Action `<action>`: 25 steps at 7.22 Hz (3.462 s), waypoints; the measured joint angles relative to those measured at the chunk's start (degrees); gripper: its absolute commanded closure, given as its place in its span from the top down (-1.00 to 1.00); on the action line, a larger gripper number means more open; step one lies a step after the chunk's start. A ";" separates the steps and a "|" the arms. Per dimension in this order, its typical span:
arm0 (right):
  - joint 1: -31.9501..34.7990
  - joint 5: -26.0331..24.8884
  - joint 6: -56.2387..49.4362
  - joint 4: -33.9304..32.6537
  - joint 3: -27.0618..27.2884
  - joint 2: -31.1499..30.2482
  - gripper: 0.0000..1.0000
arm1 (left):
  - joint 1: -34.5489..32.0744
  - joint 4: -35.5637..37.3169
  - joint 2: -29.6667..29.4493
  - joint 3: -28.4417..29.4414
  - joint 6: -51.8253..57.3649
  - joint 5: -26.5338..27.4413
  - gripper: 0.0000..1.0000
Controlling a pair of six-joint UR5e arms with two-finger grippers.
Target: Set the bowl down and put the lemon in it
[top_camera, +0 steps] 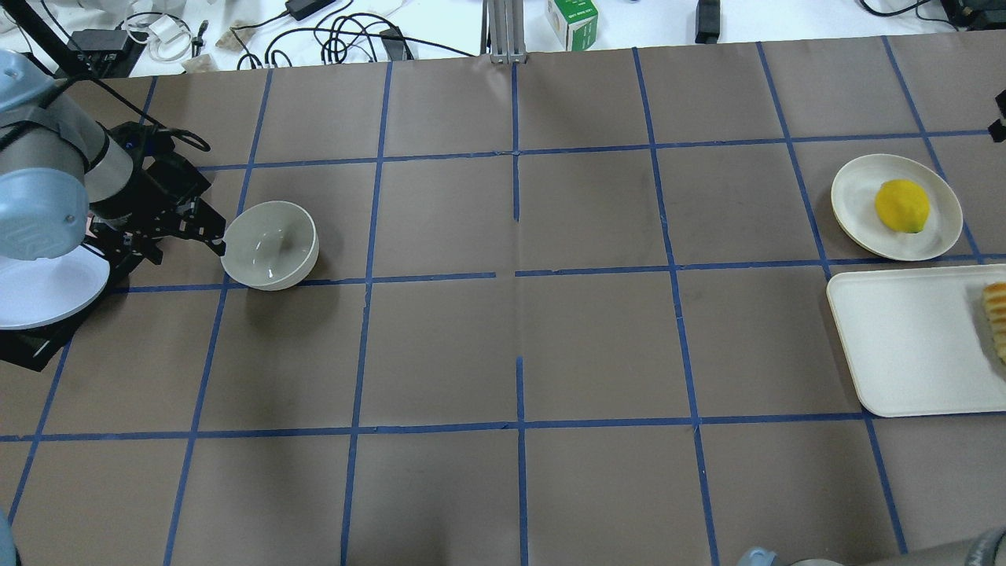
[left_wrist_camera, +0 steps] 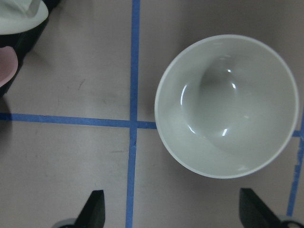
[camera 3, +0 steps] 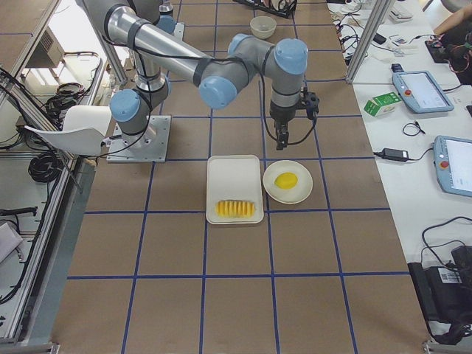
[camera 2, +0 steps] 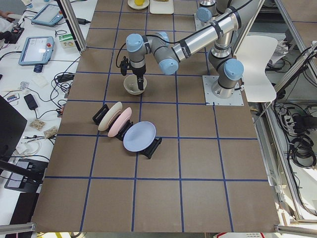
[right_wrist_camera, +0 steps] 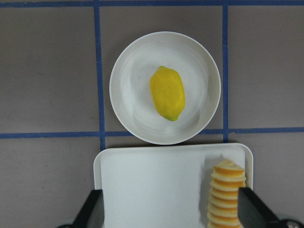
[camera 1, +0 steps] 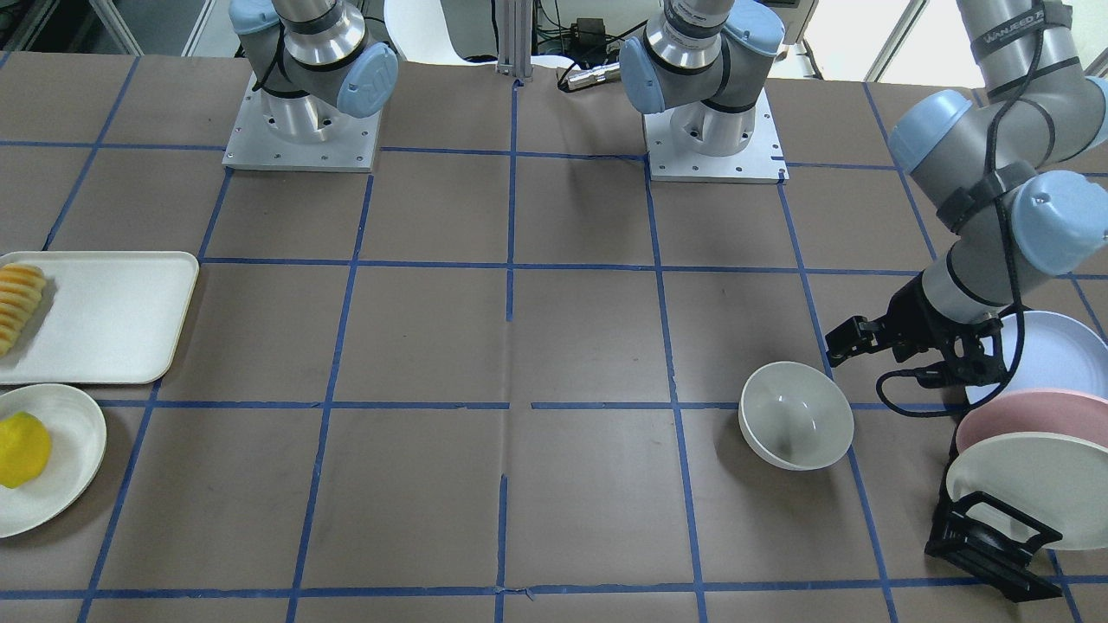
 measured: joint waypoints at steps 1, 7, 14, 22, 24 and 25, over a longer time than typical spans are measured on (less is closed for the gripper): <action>0.15 0.15 0.08 -3.64 0.21 4.97 1.00 | 0.20 0.83 -1.30 -0.60 0.17 -0.03 0.90; 1.62 0.28 -2.51 -13.23 0.82 19.54 -0.58 | 0.38 3.46 -7.34 -0.33 -0.09 -2.18 -1.00; 2.11 -2.37 -2.80 -3.07 0.33 6.35 -0.93 | -3.64 -0.30 -5.69 6.22 -0.91 -3.98 -1.00; 19.83 -0.32 20.66 15.35 1.19 -14.94 -0.92 | -32.14 5.53 -7.53 5.73 -35.22 -12.59 -1.00; 29.84 -0.33 32.26 13.13 1.17 -13.73 -0.92 | -33.63 9.94 -9.75 3.93 -37.73 -12.61 0.03; 32.42 -0.26 35.37 12.18 1.28 -13.07 -0.87 | -33.82 10.61 -10.59 3.69 -38.65 -12.62 0.99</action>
